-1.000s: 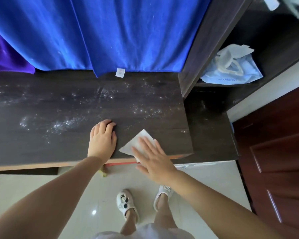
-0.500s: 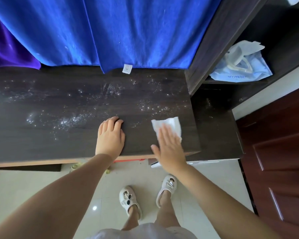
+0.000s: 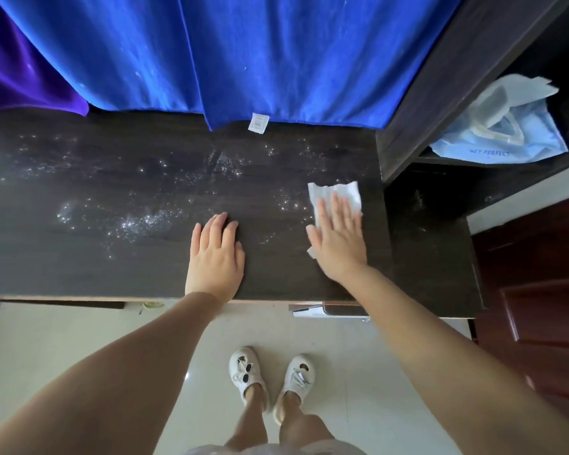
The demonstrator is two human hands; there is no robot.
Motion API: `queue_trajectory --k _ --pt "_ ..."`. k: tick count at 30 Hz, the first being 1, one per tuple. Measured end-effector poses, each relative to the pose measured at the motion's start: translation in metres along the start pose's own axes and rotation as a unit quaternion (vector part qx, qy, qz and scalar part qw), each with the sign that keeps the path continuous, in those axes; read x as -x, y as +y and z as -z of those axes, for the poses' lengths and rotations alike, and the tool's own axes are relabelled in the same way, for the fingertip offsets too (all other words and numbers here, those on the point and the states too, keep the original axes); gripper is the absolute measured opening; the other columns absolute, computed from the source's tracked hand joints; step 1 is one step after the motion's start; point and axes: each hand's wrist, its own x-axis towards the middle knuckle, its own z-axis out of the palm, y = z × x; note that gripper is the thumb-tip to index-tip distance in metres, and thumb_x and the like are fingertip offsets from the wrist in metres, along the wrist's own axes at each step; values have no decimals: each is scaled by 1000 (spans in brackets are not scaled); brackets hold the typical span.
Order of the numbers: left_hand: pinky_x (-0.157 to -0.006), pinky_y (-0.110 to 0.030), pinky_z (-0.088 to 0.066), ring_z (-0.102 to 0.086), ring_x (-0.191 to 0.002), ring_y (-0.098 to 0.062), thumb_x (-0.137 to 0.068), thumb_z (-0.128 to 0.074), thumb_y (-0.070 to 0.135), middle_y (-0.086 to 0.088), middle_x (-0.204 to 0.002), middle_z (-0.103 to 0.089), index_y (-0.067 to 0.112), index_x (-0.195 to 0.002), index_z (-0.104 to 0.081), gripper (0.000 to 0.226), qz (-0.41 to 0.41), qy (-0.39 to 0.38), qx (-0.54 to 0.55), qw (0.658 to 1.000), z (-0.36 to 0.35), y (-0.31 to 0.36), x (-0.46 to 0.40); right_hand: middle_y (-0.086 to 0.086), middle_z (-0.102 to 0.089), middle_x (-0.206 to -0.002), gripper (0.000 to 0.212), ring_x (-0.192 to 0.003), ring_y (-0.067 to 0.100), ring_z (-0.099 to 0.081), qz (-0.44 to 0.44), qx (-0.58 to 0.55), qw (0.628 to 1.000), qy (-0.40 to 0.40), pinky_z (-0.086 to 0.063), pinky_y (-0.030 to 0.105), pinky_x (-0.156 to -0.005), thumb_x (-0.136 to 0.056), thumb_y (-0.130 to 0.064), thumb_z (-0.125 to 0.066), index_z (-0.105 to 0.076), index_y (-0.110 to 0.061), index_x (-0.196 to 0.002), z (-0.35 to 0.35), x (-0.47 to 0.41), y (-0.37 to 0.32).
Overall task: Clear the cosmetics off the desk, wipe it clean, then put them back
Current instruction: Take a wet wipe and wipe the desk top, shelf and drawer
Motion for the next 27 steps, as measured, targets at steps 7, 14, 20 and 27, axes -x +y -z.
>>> queue_trajectory --k 7,14,20,27 --pt "-111 -49 -23 -42 -125 -34 -88 -26 22 -18 -132 -50 1 -119 -52 46 10 -9 -17 1000 1 1 0 2 -21 -155 53 -144 21 -15 413 101 905 -29 -10 40 -115 -98 -44 -15 -18 -21 -147 -9 38 12" --pt "-111 -49 -23 -41 -127 -34 -88 -26 24 -18 -133 -48 1 -121 -51 47 9 -6 -10 1000 1 1 -2 11 0 -158 54 -146 24 3 -47 15 999 16 1 45 -119 -100 -34 -21 -9 -14 -148 18 -41 40" --pt "-112 -49 -22 -39 -128 -33 -88 -26 24 -18 -135 -47 2 -121 -49 46 9 -4 0 1000 -2 -1 0 11 -36 -149 57 -139 27 -31 383 63 922 9 -13 42 -112 -91 -38 -32 -34 -11 -141 -15 6 -40" --pt "-112 -42 -18 -39 -125 -31 -88 -29 22 -17 -132 -49 2 -120 -51 43 4 13 -13 1000 -2 0 -1 14 -29 -148 53 -137 34 -25 110 46 992 48 -22 41 -112 -97 -28 -31 -16 -9 -144 21 -67 75"
